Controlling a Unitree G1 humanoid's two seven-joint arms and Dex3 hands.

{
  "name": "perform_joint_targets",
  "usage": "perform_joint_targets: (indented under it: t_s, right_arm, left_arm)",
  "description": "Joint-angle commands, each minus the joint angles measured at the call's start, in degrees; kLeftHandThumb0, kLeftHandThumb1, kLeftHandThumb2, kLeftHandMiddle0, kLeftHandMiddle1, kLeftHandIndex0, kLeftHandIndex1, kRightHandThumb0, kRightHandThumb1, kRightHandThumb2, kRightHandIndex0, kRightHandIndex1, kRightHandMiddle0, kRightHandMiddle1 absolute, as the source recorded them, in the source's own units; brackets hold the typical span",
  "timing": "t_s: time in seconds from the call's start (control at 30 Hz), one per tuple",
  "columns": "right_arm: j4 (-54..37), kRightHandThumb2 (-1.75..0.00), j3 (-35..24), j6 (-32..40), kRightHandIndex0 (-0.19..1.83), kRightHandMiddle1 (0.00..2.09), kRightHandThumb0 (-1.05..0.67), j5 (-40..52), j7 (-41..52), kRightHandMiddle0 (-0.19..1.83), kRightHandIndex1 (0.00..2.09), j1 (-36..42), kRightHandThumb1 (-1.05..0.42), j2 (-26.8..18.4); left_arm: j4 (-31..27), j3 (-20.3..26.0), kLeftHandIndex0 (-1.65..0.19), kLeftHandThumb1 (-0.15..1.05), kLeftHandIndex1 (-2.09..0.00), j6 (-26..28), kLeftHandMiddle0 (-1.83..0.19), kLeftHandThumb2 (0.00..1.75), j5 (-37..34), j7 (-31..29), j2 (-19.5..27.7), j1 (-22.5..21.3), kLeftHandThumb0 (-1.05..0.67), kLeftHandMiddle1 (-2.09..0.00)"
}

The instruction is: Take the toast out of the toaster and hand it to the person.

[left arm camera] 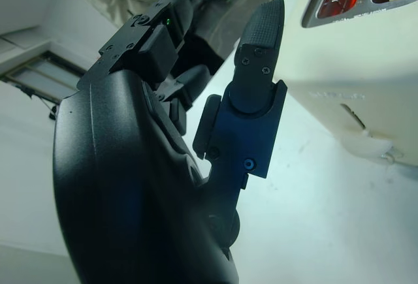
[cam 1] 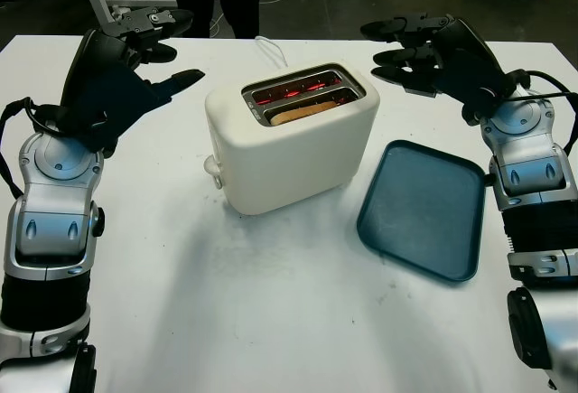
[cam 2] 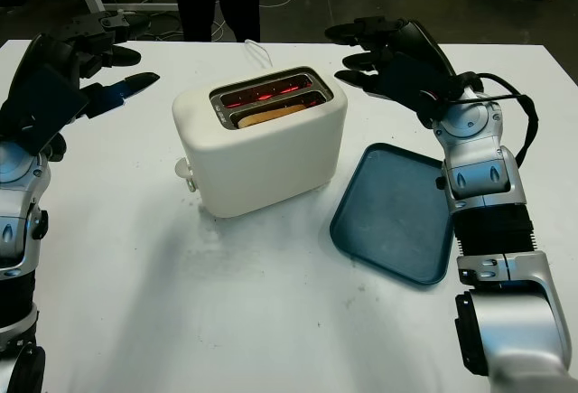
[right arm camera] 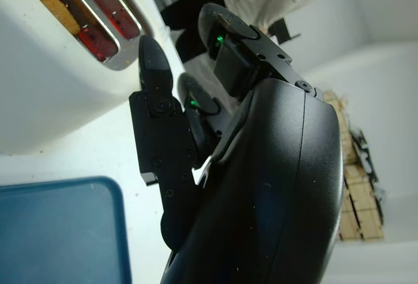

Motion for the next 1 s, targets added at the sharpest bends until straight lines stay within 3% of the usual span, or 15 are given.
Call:
perform_joint_targets:
  t_s: [0.0, 0.97]
  right_arm:
    - [-1.08, -0.11, -0.11, 0.86, 0.79, 0.01, -0.29, 0.05, -0.28, 0.7, 0.04, 0.11, -0.92, 0.12]
    - [-3.5, -0.14, 0.23, 5.09, 0.76, 0.0, -0.28, 0.17, 0.07, 0.68, 0.02, 0.78, -0.92, 0.3]
  left_arm:
    - [-0.55, -0.2, -0.52, 0.92, -0.13, 0.52, -0.16, 0.11, -0.09, -0.35, 0.08, -1.19, -0.54, -0.95]
    - [-0.98, 0.09, -0.52, 0.92, -0.17, 0.1, -0.18, 0.1, 0.13, -0.06, 0.15, -0.59, -0.55, -0.95]
